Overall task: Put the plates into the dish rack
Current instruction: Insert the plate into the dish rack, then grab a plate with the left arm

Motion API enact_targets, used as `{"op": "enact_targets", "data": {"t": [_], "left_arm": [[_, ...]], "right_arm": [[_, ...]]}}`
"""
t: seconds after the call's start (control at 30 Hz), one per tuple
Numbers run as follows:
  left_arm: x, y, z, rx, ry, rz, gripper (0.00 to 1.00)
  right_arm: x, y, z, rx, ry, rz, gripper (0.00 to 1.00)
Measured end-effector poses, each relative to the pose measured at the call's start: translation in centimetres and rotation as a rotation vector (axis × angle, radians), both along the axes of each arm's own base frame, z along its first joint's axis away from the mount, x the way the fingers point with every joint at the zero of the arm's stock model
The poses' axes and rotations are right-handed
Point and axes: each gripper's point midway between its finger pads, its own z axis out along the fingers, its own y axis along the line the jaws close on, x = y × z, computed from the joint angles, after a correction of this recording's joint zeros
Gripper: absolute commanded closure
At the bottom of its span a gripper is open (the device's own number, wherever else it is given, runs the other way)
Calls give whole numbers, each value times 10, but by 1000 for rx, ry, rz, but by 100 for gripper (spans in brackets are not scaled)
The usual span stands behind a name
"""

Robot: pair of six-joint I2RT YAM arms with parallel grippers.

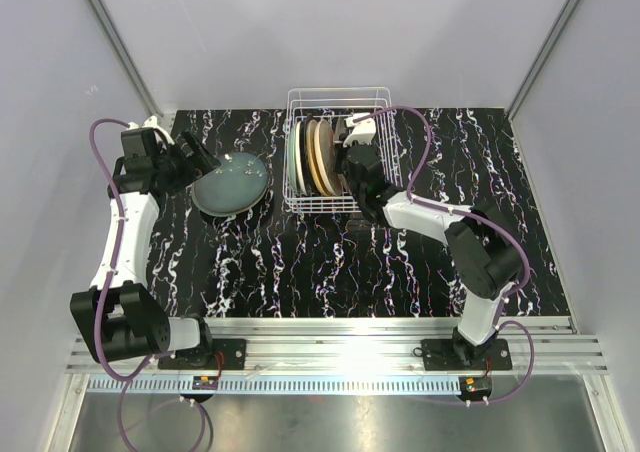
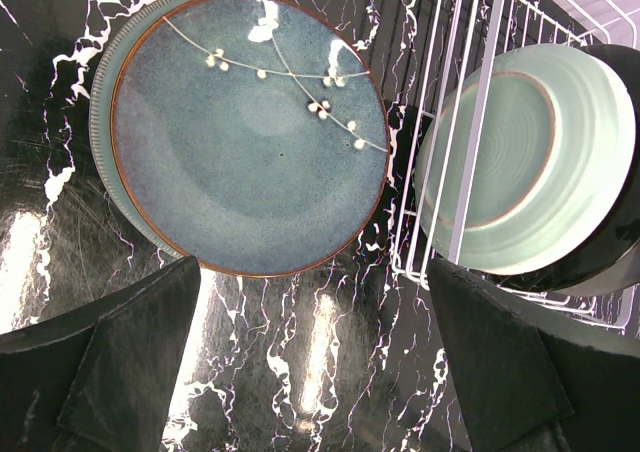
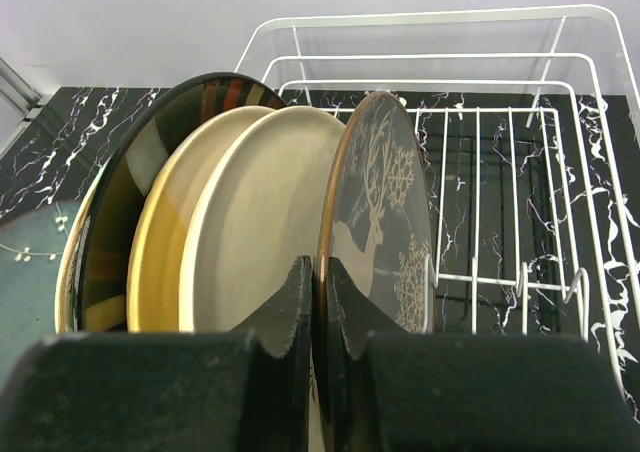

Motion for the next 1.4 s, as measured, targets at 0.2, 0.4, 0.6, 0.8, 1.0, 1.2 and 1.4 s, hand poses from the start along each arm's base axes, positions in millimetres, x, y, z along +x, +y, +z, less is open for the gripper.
{"op": "enact_targets", "data": {"t": [0.2, 0.4, 0.6, 0.8, 1.0, 1.2, 1.4], "left_arm": [[0, 2, 0, 0, 0, 7, 1], [-1, 5, -1, 4, 2, 16, 1], [-3, 6, 1, 11, -5, 23, 1], [-9, 10, -1, 30, -7, 43, 1], [-12, 18, 0, 60, -10, 82, 1], [-14, 36, -9, 86, 18, 162, 1], [-6, 42, -37, 51, 83, 174, 3]], "right_arm": [[1, 1, 2, 1, -7, 8, 68], [3, 7, 14, 8, -33, 32, 57], [-1, 10, 17, -4, -16, 68, 36], [-15, 6, 44, 7, -18, 100, 24], [-37, -4, 98, 66, -75, 125, 16], [-67, -24, 134, 93, -97, 141, 15], [-108, -53, 140, 73, -90, 159, 19]]}}
